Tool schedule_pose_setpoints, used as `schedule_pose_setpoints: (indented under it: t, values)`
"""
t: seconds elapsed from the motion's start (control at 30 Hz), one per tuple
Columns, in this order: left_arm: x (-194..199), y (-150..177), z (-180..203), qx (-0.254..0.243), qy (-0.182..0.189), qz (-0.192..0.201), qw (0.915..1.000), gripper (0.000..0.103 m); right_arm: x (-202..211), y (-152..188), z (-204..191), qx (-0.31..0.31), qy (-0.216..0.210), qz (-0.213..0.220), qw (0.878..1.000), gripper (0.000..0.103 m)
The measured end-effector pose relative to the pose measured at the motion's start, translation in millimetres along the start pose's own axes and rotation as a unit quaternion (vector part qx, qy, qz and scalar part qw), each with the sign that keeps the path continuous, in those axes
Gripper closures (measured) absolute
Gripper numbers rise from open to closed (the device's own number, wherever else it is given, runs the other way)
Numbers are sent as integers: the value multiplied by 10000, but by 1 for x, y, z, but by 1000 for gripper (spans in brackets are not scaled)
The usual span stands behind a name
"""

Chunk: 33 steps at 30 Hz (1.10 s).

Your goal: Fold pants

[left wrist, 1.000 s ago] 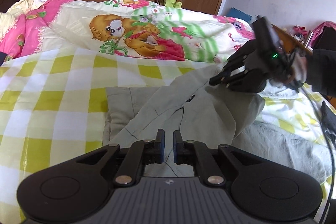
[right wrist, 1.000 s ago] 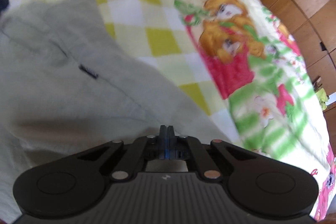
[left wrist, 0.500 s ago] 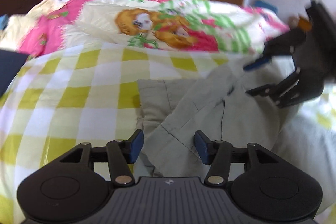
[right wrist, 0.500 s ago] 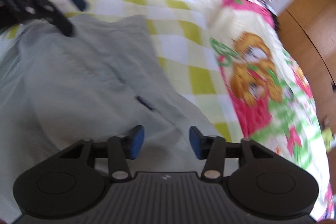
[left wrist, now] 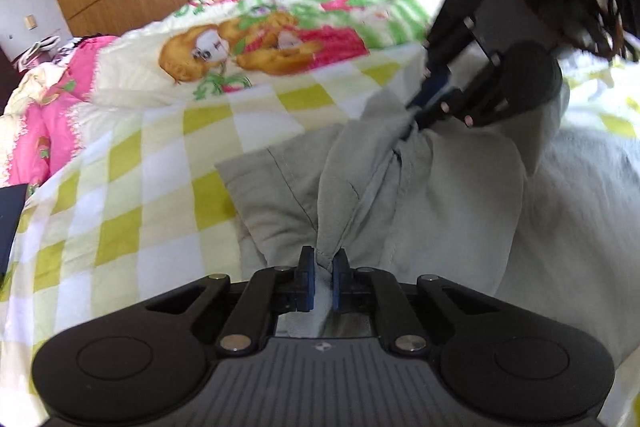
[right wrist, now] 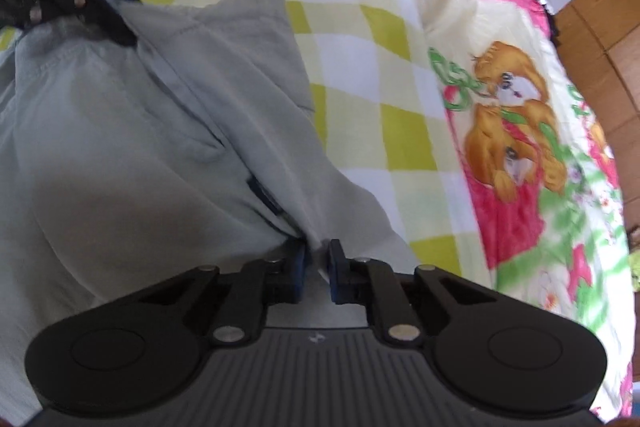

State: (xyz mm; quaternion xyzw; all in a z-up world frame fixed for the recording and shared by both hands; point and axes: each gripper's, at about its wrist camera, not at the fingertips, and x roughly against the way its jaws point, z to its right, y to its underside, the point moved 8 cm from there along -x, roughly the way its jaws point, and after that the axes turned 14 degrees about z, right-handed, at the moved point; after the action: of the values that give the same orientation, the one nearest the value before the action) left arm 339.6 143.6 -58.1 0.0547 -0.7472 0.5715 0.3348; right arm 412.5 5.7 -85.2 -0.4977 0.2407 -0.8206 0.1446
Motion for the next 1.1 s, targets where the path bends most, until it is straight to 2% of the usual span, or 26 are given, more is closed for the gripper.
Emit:
schedule_pose_setpoints:
  t: [0.17,0.27,0.37,0.53,0.63,0.7,0.77,0.83,0.93,1.03,1.1]
  values:
    - [19,-16,-2,20,-98,336,9994,80,30,-3,18,-528,413,345,9972,102]
    - [32,-34,-4,39,-196,592,9980,80,49,-10,22,-590,624,493,9951,102]
    - [53,-54,-1,-143,-208,860,9960,81,80,-15,19,-594,795,655,9929,102]
    - [107,-83,21,-577,-180,1345,9891,81,164,-28,5,-651,1229,987,9853,102]
    - [141,-85,41,-878,-165,1552,9838,80,226,-37,-32,-683,1427,1093,9813,102]
    - [158,-74,50,-895,-174,1553,9837,80,255,-38,-74,-786,1307,1071,9825,102]
    - [166,-51,58,-815,-166,1394,9867,80,265,-35,-127,-918,1014,965,9859,102]
    - [164,-15,70,-897,-255,1071,9899,80,254,-23,-186,-1258,451,719,9884,102]
    - [160,42,89,-1217,-403,571,9901,80,220,-5,-261,-1356,-74,415,9899,102]
    - [154,79,94,-1297,-712,327,9885,80,193,0,-287,-1416,-84,264,9895,102]
    - [152,80,90,-1149,-789,382,9895,80,191,0,-279,-1485,186,234,9885,102]
